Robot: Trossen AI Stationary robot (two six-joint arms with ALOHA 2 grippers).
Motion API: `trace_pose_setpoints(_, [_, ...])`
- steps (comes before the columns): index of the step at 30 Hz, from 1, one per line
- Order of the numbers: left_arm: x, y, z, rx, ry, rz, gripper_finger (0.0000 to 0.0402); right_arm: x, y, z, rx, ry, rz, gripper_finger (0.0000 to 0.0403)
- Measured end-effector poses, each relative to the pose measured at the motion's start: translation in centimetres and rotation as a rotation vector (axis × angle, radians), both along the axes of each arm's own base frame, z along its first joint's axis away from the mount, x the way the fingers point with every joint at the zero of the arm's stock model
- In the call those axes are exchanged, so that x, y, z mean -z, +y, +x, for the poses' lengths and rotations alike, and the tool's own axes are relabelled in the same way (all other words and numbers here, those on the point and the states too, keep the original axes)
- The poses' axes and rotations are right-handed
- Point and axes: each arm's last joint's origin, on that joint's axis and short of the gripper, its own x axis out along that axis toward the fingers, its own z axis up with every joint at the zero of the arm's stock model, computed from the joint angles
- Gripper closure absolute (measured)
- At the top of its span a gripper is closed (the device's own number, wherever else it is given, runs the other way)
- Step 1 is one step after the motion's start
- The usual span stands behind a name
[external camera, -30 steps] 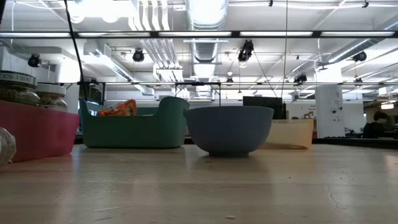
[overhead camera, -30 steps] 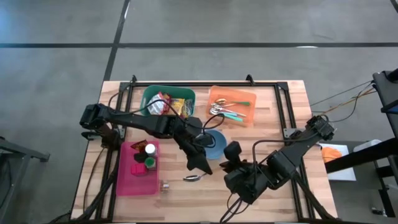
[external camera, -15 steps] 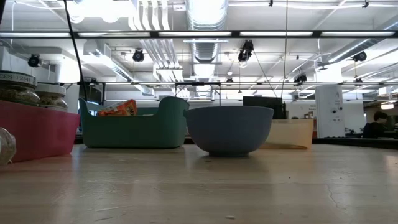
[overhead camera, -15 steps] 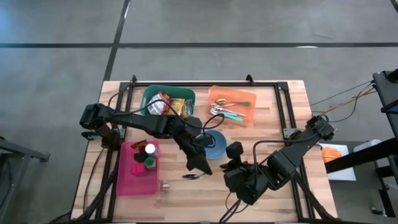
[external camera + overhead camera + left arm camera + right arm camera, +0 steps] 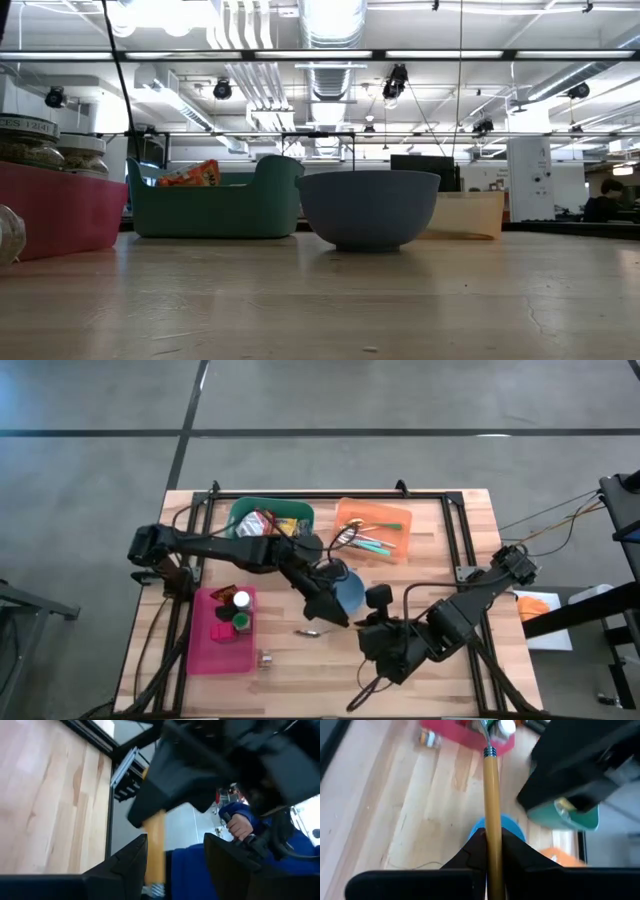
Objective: Pick & Place Food Item
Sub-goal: Put the yellow spoon into the orange bin
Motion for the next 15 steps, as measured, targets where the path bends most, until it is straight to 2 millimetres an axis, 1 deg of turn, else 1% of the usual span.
trace_pose_setpoints(2, [-0.5, 0.5, -0.3, -0.012, -0.015, 0.000, 0.0205, 0.2, -0.3, -0.2, 0.049, 0.019, 0.015, 0.0381])
trace_pose_setpoints(6, [-2.7, 1.4, -1.8, -0.027, -0.116, 0.050, 0.0204, -0.1, -1.4, -0.9, 0.143, 0.044, 0.049, 0.0381])
trace_pose_setpoints(10, [-5.6, 1.8, -4.5, -0.047, -0.232, 0.129, 0.0204, -1.3, -3.1, -1.8, 0.189, 0.017, 0.080, 0.0381])
trace_pose_setpoints(13, [-7.1, 2.1, -6.7, -0.083, -0.244, 0.171, 0.0204, -2.2, -4.8, -2.8, 0.229, -0.011, 0.106, 0.0381])
trace_pose_setpoints(15, [-7.7, 2.2, -8.2, -0.123, -0.218, 0.195, 0.0204, -2.5, -6.3, -3.5, 0.264, -0.025, 0.118, 0.0381])
